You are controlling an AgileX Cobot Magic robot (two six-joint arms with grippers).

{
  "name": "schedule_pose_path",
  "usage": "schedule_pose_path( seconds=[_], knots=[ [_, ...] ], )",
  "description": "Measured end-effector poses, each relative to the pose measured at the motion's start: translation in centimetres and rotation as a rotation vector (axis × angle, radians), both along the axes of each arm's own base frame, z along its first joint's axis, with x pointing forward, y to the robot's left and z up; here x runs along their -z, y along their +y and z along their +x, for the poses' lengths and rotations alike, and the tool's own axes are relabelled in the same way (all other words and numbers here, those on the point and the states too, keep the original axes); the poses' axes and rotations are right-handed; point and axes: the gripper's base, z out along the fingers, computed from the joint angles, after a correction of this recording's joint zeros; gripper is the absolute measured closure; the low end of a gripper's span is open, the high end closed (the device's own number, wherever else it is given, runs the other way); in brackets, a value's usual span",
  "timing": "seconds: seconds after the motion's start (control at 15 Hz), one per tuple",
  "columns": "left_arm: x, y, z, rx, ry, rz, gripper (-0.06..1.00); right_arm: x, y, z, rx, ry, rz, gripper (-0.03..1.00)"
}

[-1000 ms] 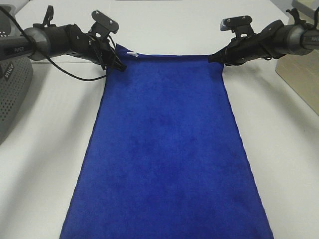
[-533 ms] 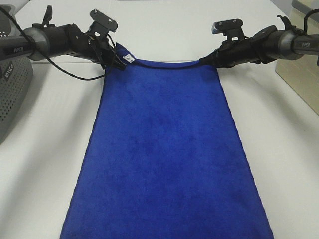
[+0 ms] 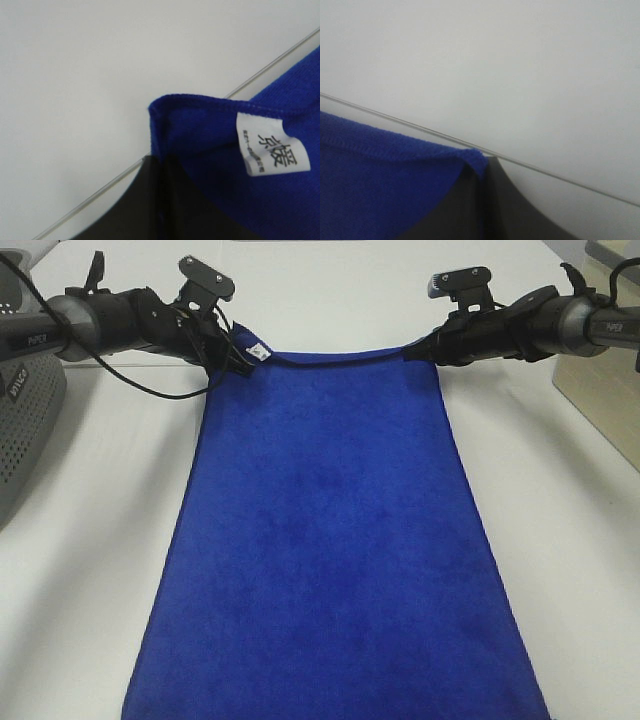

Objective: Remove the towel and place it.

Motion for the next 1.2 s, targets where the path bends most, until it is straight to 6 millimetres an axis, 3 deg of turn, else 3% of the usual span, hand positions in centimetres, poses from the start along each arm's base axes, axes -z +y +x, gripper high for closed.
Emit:
schedule_pose_path(
  seconds=[0.33,0.53,0.73,0.8,0.87,0.93,1.2],
  knots=[
    [0.5,0.0,0.0,-0.002,0.004,0.002,0.94,0.2,0.0,0.0,0.007,0.006,0.015,0.91],
    [1.8,0.0,0.0,-0.006,0.023,0.000,0.90,1.3,0.1,-0.1,0.001,0.030,0.021,0.73],
    [1.9,0.1,0.1,-0.022,0.001,-0.014,0.68,2.1,0.1,-0.1,0.018,0.042,0.037,0.50],
    [2.1,0.2,0.2,-0.031,-0.008,-0.019,0.60,2.6,0.0,-0.2,0.023,0.049,0.038,0.47],
    [2.7,0.2,0.2,-0.040,-0.015,-0.021,0.48,2.7,0.0,-0.2,0.025,0.051,0.041,0.45],
    [2.6,0.2,0.3,-0.042,-0.021,-0.023,0.42,2.7,0.0,-0.2,0.025,0.051,0.042,0.44],
    [1.7,0.3,0.3,-0.043,-0.030,-0.030,0.33,0.6,0.6,-0.4,-0.048,0.059,0.070,0.44]
  ],
)
